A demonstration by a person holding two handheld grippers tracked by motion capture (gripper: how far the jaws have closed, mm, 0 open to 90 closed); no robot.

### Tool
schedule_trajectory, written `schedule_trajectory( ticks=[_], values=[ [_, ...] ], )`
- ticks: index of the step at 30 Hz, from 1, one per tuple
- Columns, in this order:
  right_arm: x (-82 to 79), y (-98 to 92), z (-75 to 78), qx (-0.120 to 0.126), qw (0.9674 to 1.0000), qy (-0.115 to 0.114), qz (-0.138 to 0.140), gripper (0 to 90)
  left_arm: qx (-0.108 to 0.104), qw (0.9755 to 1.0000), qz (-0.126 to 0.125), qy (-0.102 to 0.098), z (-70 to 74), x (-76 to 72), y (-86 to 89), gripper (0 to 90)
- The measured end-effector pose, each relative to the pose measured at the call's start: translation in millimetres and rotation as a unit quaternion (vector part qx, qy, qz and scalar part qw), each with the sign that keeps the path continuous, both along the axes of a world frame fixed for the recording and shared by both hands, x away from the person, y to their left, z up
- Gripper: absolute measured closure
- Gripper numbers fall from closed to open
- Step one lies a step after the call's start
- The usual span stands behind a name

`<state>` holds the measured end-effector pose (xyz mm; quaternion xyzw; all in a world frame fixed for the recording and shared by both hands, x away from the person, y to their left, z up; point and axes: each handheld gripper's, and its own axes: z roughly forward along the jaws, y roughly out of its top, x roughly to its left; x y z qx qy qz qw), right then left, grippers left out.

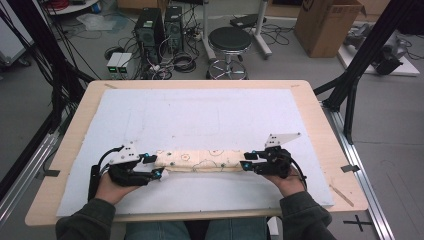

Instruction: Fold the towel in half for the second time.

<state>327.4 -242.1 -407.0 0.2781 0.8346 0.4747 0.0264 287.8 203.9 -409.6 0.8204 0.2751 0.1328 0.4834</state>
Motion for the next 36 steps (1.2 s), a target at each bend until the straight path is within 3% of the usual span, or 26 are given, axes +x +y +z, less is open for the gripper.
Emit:
schedule_trajectory(
  ticks=[6, 12, 16, 23, 29, 36],
  values=[
    [12.2, 13.7, 11.9, -0.004, 0.9999, -0.005, 0.01, 62.7, -0.005, 0.9999, -0.007, -0.006, 8.1, 7.6, -13.7, 46.9],
    [26.7, 34.6, 10.3, -0.013, 0.9993, 0.007, 0.034, 79.5, 0.021, 0.9998, -0.003, 0.0, 6.0, 25.0, -37.6, 79.5],
    [36.2, 52.9, 0.8, -0.023, 0.9972, 0.037, 0.061, 89.3, 0.039, 0.999, -0.007, 0.021, -3.9, 35.0, -49.9, 88.6],
    [38.2, 70.0, -13.3, -0.062, 0.9914, 0.061, 0.098, 89.3, 0.071, 0.9962, -0.022, 0.045, -15.6, 37.1, -55.4, 89.1],
    [33.9, 70.5, -21.5, -0.088, 0.9886, 0.065, 0.104, 89.3, 0.088, 0.9942, -0.029, 0.054, -20.4, 31.7, -56.0, 89.0],
    [29.6, 57.5, -27.7, -0.088, 0.9893, 0.067, 0.095, 89.0, 0.1, 0.993, -0.03, 0.055, -19.9, 27.0, -49.3, 85.7]
  ],
)
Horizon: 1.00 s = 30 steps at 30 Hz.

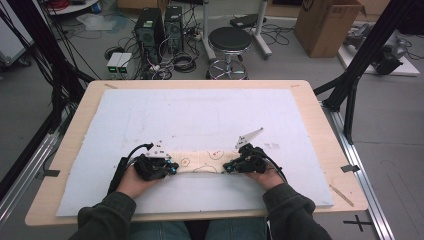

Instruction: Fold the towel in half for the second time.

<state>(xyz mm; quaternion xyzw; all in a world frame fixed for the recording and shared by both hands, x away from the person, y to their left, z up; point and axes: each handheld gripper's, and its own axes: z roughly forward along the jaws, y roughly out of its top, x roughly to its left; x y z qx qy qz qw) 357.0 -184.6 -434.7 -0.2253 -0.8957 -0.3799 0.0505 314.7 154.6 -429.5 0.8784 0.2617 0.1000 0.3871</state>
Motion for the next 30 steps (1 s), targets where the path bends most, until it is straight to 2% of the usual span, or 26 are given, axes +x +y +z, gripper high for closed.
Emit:
schedule_trajectory(
  ticks=[3, 5, 15, 20, 22, 27, 28, 29, 30],
  values=[
    [-0.5, -6.9, -0.2, 0.001, 1.0, -0.002, -0.008, 88.4, -0.006, 1.0, 0.005, 0.002, -1.5, -1.2, 5.0, 84.8],
    [-0.3, -12.5, 0.3, -0.001, 0.9999, -0.006, -0.014, 87.8, -0.018, 0.9998, 0.009, 0.008, -4.6, -1.6, 9.7, 84.0],
    [-3.1, -38.8, -2.9, 0.017, 0.9987, -0.014, -0.045, 85.9, -0.021, 0.9997, 0.011, 0.006, -5.7, -5.0, 18.1, 78.3],
    [-4.9, -43.3, -1.5, 0.017, 0.9984, -0.021, -0.05, 83.5, -0.022, 0.9997, 0.009, 0.003, -6.6, -6.0, 18.6, 75.0],
    [-5.3, -42.2, -0.3, 0.019, 0.9983, -0.034, -0.044, 79.7, -0.027, 0.9996, 0.004, 0.001, -4.4, -6.4, 18.6, 70.1],
    [-6.6, -37.4, 16.2, 0.025, 0.9966, -0.073, -0.029, 70.7, -0.066, 0.9971, 0.015, -0.035, 11.2, -0.6, 26.1, 63.7],
    [-4.5, -35.9, 18.2, 0.022, 0.9957, -0.085, -0.029, 66.1, -0.065, 0.9971, 0.017, -0.035, 12.7, 1.6, 26.9, 61.8],
    [-3.3, -34.6, 19.3, 0.02, 0.9954, -0.089, -0.032, 63.6, -0.061, 0.997, 0.021, -0.042, 13.3, 4.3, 28.3, 60.2],
    [-0.6, -33.1, 19.6, 0.021, 0.9953, -0.09, -0.029, 62.1, -0.06, 0.9971, 0.023, -0.041, 12.9, 7.5, 29.8, 58.4]
  ],
)
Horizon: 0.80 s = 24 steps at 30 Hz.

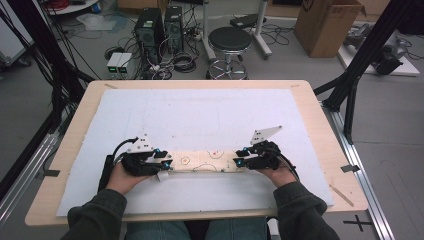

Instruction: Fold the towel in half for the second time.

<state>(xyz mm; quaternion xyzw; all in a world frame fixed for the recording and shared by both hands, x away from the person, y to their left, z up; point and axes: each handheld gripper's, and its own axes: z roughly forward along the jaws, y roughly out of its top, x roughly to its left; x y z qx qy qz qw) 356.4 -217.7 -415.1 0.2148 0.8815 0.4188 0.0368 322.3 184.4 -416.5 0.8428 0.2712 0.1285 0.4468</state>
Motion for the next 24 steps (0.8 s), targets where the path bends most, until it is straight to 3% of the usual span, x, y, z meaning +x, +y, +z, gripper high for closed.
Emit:
schedule_trajectory(
  ticks=[3, 7, 12, 20, 24],
  values=[
    [5.4, 4.2, -2.7, -0.006, 1.0, -0.005, -0.001, 56.0, 0.005, 0.9998, 0.008, 0.02, -5.7, 8.4, 4.1, 55.3],
    [9.0, 8.0, -12.7, -0.034, 0.9994, 0.007, 0.006, 48.8, 0.029, 0.9987, 0.006, 0.041, -15.9, 12.7, 5.4, 52.6],
    [9.0, 3.7, -18.9, -0.032, 0.9994, 0.009, 0.009, 46.2, 0.022, 0.9983, -0.004, 0.054, -20.7, 13.9, 8.0, 50.0],
    [3.8, 3.9, -20.0, -0.054, 0.9983, -0.014, 0.015, 44.5, 0.031, 0.9987, -0.009, 0.041, -21.9, 11.1, 7.1, 48.7],
    [2.6, 1.7, -21.6, -0.052, 0.9983, -0.02, 0.017, 44.6, 0.043, 0.9986, -0.011, 0.029, -22.3, 9.4, 6.0, 48.7]
  ],
)
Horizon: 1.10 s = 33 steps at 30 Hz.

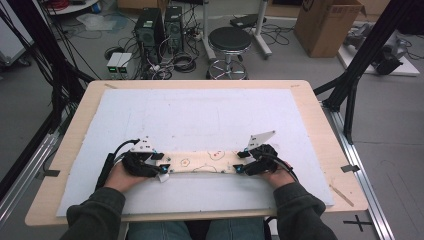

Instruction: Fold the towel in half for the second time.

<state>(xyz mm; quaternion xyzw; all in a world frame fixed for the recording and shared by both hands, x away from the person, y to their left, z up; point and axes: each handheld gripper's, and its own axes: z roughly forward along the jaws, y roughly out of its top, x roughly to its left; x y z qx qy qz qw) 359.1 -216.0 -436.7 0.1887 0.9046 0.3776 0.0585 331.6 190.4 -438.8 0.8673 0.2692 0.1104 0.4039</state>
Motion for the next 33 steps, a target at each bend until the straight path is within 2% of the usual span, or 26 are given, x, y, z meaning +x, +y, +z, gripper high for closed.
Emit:
schedule_trajectory(
  ticks=[5, 10, 15, 17, 20, 21, 24, 26, 27, 28, 30, 33],
  values=[
    [-1.0, -0.1, -1.4, -0.003, 0.9999, -0.014, 0.002, 44.7, 0.007, 1.0, 0.0, -0.007, -0.3, -1.7, -0.9, 48.9],
    [-3.1, 0.1, -2.4, -0.002, 0.9999, -0.015, 0.001, 44.7, 0.015, 0.9998, 0.0, -0.016, -0.4, -3.4, -2.3, 48.9],
    [-4.6, 0.4, -2.3, 0.002, 0.9999, -0.016, -0.006, 43.5, 0.017, 0.9997, 0.003, -0.016, 0.0, -4.4, -3.0, 48.6],
    [-5.8, 0.2, -0.1, 0.017, 0.9998, -0.005, -0.012, 39.5, 0.022, 0.9995, 0.005, -0.023, 1.1, -5.8, -4.1, 48.4],
    [-8.9, -2.0, 6.4, 0.048, 0.9988, -0.003, -0.009, 38.4, 0.016, 0.9995, 0.012, -0.024, 4.4, -8.3, -4.6, 44.8],
    [-9.4, -3.3, 9.3, 0.053, 0.9985, -0.004, -0.012, 38.1, 0.012, 0.9996, 0.012, -0.021, 6.0, -8.5, -3.6, 42.6],
    [-7.5, -7.7, 15.0, 0.073, 0.9971, -0.002, -0.022, 37.6, -0.022, 0.9994, 0.015, -0.024, 13.2, -10.2, 0.5, 40.5],
    [-4.3, -10.5, 19.1, 0.083, 0.996, -0.003, -0.033, 37.6, -0.049, 0.9982, 0.022, -0.028, 18.0, -9.5, 4.3, 39.7],
    [-1.8, -11.2, 20.8, 0.082, 0.9959, -0.001, -0.038, 37.7, -0.052, 0.9978, 0.028, -0.03, 19.6, -8.3, 6.1, 39.6],
    [1.0, -11.4, 22.3, 0.078, 0.9959, -0.001, -0.045, 37.8, -0.054, 0.9972, 0.039, -0.034, 20.6, -6.4, 7.6, 39.6],
    [6.5, -11.7, 24.3, 0.075, 0.9955, 0.003, -0.059, 38.4, -0.044, 0.9965, 0.063, -0.035, 22.0, -1.4, 10.5, 39.6],
    [16.4, -12.3, 21.7, 0.067, 0.9943, 0.012, -0.082, 40.1, -0.044, 0.9939, 0.096, -0.033, 20.2, 5.4, 13.5, 41.4]
  ],
)
